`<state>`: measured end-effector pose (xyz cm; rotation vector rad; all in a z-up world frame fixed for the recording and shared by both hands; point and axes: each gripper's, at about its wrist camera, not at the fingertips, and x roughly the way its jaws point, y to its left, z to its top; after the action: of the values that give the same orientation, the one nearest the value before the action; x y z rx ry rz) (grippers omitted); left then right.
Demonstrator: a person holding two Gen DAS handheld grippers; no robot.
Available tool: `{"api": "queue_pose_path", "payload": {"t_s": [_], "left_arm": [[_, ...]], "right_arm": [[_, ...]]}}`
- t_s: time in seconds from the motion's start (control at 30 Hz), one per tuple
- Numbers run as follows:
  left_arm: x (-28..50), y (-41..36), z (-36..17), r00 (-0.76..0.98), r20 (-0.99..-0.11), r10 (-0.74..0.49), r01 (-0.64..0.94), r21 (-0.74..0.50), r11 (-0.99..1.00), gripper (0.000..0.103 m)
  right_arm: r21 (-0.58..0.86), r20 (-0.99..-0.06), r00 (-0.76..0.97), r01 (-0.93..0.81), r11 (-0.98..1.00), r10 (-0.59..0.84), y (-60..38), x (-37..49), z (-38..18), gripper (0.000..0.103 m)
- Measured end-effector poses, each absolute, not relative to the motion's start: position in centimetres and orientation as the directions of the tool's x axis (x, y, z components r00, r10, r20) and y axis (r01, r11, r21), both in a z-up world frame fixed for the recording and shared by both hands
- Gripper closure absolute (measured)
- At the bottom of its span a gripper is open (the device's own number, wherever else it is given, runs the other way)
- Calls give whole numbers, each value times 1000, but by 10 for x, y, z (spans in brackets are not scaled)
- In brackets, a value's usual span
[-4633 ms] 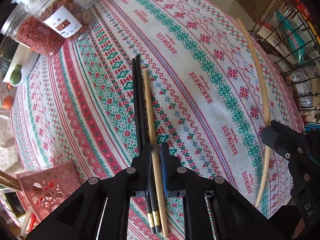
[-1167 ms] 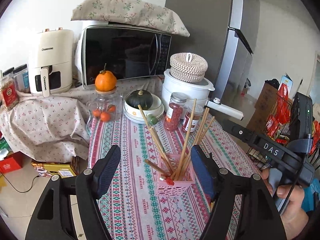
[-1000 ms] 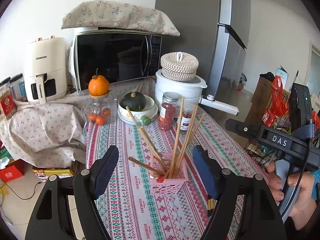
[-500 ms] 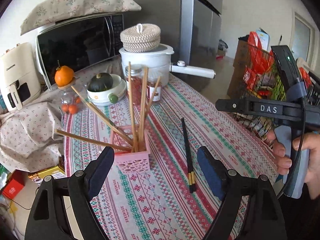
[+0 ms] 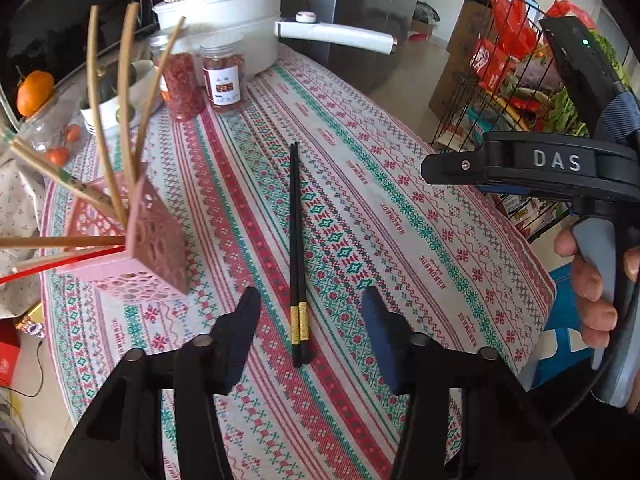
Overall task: Organize utensils
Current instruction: 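Move the left tool down and close it on the black chopsticks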
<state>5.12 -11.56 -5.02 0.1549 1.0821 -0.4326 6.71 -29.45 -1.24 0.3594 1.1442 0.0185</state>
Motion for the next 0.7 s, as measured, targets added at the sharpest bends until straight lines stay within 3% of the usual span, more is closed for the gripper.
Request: {"api": "queue_pose_path", "payload": {"t_s": [0.03,0.33,0.7], "left_arm": [[58,-122,-56,381,-887,-259,409,-89,908,66],[134,-138,-105,296,-932,-208,282,-123,952,86],[174,-153,-121,240,-960,-143,280,-73,957,90]], "right_arm": [[290,-890,411,179,940,197,-298,68,-16,21],[319,-912,340,242,917,228,-325,68,-36,21],[340,-898,360,203,918,253,-327,69,-26,21]]}}
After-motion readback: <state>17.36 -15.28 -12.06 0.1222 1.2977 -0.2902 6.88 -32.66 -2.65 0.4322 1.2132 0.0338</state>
